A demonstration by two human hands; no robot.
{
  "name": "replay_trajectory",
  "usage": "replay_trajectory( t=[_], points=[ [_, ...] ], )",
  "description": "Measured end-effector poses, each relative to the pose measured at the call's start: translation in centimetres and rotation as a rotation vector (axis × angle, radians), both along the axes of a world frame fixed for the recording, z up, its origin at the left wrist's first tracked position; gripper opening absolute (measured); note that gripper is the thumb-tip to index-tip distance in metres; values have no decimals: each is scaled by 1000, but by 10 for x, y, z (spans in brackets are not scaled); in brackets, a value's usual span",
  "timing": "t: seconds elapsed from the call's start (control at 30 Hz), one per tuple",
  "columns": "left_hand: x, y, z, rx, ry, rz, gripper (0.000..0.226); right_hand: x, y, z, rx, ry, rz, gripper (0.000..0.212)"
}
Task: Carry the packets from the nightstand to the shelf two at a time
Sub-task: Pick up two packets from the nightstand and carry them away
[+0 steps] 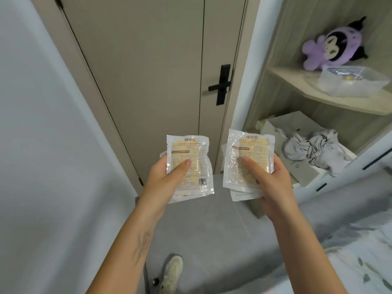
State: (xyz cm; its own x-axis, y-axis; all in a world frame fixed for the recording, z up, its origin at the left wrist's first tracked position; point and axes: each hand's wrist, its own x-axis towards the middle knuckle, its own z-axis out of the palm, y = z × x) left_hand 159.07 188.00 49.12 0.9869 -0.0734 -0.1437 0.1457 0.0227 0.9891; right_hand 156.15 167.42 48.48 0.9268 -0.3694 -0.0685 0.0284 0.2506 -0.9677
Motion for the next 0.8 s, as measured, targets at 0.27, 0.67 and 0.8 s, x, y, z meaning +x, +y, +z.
replay_trajectory(
  t=[0.27, 0.67, 0.8],
  points=[
    [164, -55, -8, 17, 24, -289, 18, 103, -33, -10, 50, 14, -283, 28],
    [272, -272, -26, -2, 93, -799, 26, 140, -180, -6, 34, 50, -700, 59],
    [300, -360, -25, -27, 54, -852, 51, 165, -252, 2, 77, 56, -713, 42]
  ],
)
